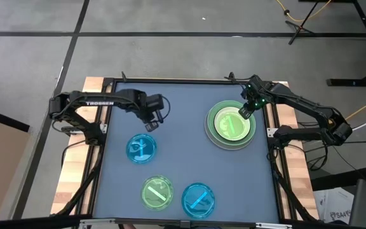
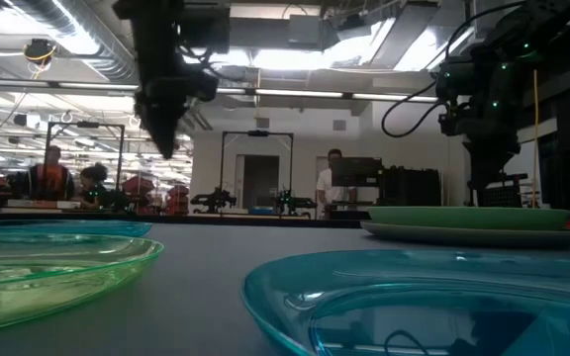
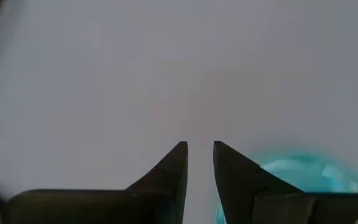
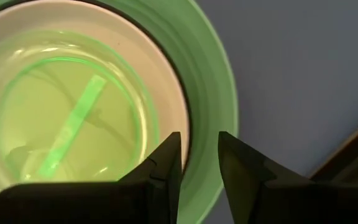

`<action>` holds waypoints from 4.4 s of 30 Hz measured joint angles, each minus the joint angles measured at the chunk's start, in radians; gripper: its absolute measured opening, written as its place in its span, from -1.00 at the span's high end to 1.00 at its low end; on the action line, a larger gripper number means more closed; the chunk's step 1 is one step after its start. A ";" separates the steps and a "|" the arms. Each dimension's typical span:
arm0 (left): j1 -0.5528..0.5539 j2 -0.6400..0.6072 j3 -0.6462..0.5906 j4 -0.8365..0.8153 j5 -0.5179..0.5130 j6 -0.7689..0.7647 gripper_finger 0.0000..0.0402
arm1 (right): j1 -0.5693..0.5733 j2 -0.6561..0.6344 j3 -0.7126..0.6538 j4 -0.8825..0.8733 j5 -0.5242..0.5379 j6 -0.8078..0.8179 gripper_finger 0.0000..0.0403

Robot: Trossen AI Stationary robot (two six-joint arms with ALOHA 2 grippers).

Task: Stack plastic plates
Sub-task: Stack the top small light blue plate on the small light green plate

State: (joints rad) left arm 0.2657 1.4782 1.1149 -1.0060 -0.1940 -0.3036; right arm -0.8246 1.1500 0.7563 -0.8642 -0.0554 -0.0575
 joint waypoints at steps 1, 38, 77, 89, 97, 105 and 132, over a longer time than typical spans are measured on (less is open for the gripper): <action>0.005 0.000 0.000 -0.027 0.012 0.000 0.65 | 0.000 0.000 0.000 0.000 -0.015 0.000 0.53; -0.030 0.000 -0.367 0.085 0.238 0.070 0.65 | 0.000 0.000 0.000 0.000 -0.095 0.000 0.53; -0.031 0.002 -0.428 0.228 0.324 0.021 0.99 | 0.000 0.000 0.000 0.004 -0.166 0.000 0.53; -0.031 0.004 -0.297 0.380 0.298 -0.014 1.00 | 0.026 0.000 0.000 0.202 -0.349 0.064 0.53; -0.031 0.003 -0.268 0.508 0.205 -0.173 1.00 | 0.181 0.000 0.000 0.389 -0.348 0.157 0.53; -0.035 0.002 -0.267 0.691 0.041 -0.339 1.00 | 0.336 0.000 0.000 0.586 -0.246 0.231 0.53; -0.065 0.001 -0.266 1.148 -0.165 -0.341 1.00 | 0.544 0.000 0.000 0.835 0.091 0.270 0.53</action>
State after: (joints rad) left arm 0.2010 1.4788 0.8488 0.1416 -0.3588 -0.6450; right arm -0.2810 1.1496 0.7559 -0.0289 0.0353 0.2127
